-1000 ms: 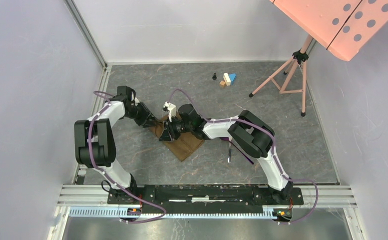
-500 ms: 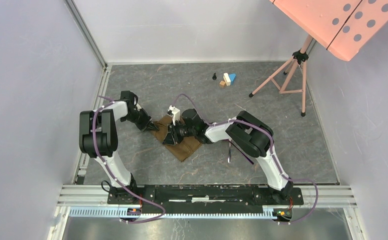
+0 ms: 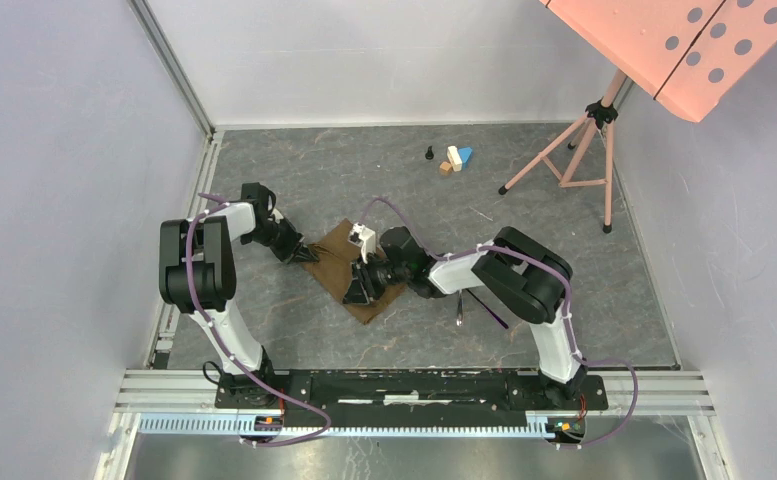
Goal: Fold the napkin into a case and place the utensils inside
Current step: Smooth out the 2/3-rectangle-folded napkin at the center of the board.
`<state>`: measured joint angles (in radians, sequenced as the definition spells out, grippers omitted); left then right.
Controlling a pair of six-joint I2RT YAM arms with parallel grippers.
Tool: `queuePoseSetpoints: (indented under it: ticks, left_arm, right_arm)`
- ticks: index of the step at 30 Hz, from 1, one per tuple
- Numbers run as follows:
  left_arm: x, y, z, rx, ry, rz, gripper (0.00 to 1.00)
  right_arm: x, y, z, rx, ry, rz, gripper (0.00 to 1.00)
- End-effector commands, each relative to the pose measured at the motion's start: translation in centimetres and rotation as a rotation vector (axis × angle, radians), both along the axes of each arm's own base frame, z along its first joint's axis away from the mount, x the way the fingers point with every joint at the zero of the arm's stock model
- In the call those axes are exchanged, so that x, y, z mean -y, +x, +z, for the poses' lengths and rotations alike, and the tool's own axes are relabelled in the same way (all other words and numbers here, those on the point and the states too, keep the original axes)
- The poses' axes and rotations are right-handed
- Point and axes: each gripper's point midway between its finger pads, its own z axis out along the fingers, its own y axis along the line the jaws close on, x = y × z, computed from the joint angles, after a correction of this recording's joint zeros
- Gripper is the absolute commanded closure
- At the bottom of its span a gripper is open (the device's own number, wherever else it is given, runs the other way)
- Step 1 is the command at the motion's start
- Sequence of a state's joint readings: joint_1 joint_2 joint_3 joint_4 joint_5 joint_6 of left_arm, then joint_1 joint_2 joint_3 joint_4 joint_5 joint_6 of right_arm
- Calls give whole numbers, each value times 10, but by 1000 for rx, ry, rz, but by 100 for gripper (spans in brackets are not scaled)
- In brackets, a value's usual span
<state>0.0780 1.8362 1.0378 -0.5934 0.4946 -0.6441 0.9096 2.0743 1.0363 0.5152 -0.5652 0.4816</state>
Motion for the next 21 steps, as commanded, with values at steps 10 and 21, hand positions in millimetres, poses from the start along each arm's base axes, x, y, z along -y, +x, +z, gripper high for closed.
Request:
queuePoseSetpoints:
  ticks: [10, 21]
  left_arm:
    - [-10, 3, 1, 43, 56, -36, 96]
    - [4, 19, 40, 148, -39, -34, 88]
  right_arm:
    - [40, -38, 29, 70, 17, 38, 70]
    - [40, -36, -9, 25, -49, 28, 72]
